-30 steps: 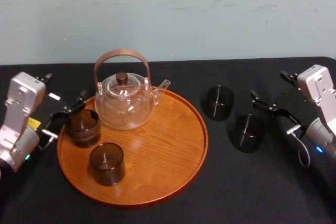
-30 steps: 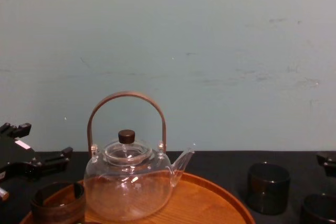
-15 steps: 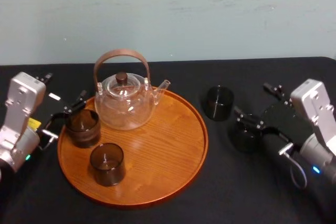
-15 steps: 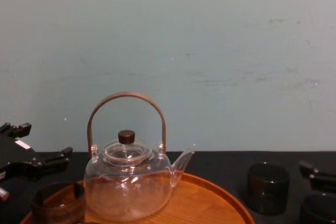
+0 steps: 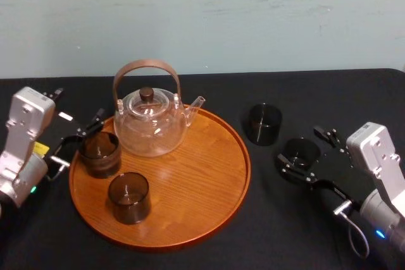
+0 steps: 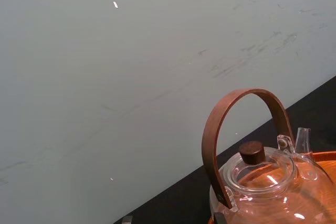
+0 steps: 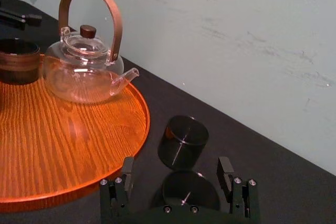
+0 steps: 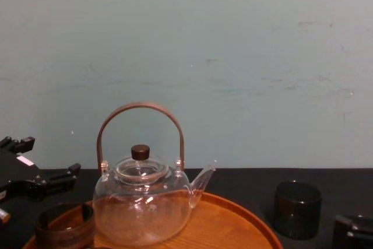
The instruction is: Pick up the glass from the table and place it on the tray.
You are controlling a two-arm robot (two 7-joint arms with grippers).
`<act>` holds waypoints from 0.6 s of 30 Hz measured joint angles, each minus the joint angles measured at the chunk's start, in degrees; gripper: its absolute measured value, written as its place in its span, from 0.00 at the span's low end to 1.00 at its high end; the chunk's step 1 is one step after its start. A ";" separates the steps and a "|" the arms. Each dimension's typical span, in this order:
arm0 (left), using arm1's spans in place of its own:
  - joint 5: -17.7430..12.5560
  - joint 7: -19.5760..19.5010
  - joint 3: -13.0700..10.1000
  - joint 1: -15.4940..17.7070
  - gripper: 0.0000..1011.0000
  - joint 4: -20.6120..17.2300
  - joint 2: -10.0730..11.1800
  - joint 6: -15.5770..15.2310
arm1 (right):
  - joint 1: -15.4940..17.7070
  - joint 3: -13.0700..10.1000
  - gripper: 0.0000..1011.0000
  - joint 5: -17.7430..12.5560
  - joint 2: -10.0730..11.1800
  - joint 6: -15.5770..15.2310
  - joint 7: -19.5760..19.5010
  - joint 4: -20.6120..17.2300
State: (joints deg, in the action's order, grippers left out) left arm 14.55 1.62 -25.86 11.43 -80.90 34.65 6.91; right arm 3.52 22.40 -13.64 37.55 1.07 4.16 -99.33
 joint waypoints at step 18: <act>0.00 0.00 0.00 0.00 0.99 0.00 0.00 0.00 | 6.89 -4.68 0.99 1.09 -0.62 -1.42 -2.08 -2.80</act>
State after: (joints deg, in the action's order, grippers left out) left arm 14.55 1.62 -25.86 11.43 -80.90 34.65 6.91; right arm 10.41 17.72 -12.55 36.92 -0.35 2.08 -102.12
